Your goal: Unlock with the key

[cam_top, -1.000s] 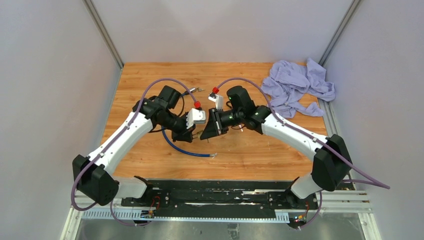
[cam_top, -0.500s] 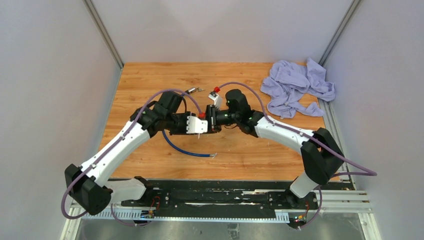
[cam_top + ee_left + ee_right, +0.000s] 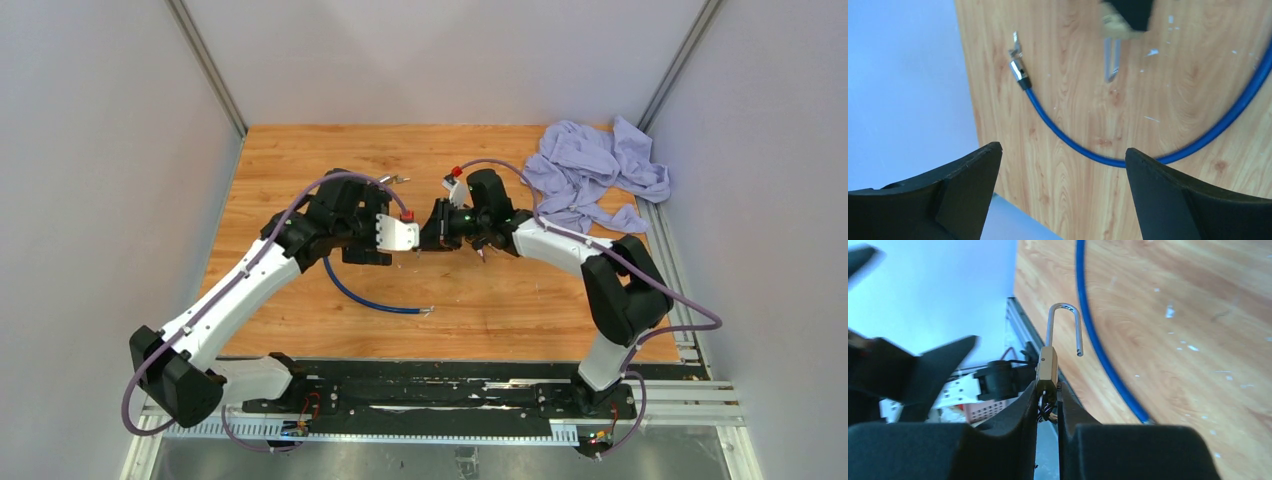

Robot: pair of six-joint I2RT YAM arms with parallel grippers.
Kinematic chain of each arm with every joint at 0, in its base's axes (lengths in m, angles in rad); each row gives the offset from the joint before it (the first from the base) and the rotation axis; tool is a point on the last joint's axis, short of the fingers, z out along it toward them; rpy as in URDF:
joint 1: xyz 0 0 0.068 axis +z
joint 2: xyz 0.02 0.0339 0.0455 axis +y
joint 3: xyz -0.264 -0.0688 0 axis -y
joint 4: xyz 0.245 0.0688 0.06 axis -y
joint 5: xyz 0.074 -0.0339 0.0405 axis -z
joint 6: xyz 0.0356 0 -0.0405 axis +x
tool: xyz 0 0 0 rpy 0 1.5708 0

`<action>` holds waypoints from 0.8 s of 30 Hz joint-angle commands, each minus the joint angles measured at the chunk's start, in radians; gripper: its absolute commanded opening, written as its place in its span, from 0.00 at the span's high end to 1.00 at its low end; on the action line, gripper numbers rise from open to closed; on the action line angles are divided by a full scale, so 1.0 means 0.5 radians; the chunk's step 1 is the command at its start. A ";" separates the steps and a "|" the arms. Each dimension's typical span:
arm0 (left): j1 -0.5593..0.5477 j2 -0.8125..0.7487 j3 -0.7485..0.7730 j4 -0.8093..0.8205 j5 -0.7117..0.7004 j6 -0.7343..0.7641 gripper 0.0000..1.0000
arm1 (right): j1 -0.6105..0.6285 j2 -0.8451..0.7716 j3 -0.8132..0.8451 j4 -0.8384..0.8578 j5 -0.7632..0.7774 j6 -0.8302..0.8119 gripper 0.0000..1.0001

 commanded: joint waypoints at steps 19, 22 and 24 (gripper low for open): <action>0.502 -0.206 -0.043 0.366 0.018 -0.798 0.02 | 0.156 0.149 -0.002 -0.595 0.603 -1.153 0.99; 0.509 -0.227 -0.080 0.352 -0.022 -0.796 0.02 | 0.174 0.144 -0.049 -0.587 0.640 -1.177 0.99; 0.511 -0.250 -0.109 0.373 -0.055 -0.795 0.02 | 0.192 0.140 -0.070 -0.586 0.671 -1.191 0.99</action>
